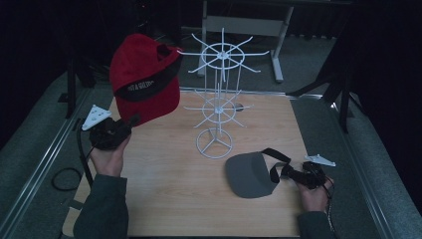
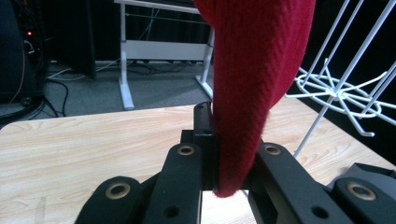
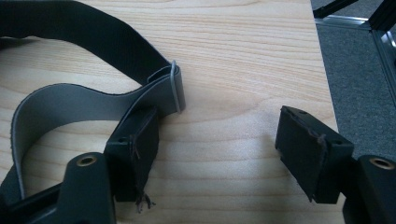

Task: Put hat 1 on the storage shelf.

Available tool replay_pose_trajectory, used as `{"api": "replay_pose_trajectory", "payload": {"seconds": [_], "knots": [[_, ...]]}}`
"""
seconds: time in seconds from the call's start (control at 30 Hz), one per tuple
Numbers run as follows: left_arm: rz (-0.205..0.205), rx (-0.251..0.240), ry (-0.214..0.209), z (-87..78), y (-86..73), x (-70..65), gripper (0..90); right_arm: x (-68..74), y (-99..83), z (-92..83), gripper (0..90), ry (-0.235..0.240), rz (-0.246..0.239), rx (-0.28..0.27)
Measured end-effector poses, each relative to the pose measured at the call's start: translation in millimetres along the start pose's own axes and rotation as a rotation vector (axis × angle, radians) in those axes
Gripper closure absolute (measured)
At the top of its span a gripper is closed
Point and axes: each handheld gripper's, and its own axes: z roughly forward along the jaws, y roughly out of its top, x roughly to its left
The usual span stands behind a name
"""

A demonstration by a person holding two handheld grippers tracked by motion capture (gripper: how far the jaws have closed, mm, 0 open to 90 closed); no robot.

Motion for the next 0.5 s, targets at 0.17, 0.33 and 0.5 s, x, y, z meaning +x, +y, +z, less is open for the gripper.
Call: {"api": "replay_pose_trajectory", "payload": {"seconds": [0.17,0.33,0.5], "knots": [[-0.015,-0.012,-0.01,-3.0,2.8,-0.2,85.9,-0.1,0.0,0.0,30.1,0.0,-0.002,0.0],[-0.028,-0.031,-0.034,-6.5,6.9,-2.9,85.8,-0.2,0.0,0.0,30.1,0.0,-0.003,0.0],[-0.032,-0.042,-0.04,-9.0,10.9,-5.3,85.8,-0.2,0.0,0.0,30.1,0.001,-0.003,0.0]]}}
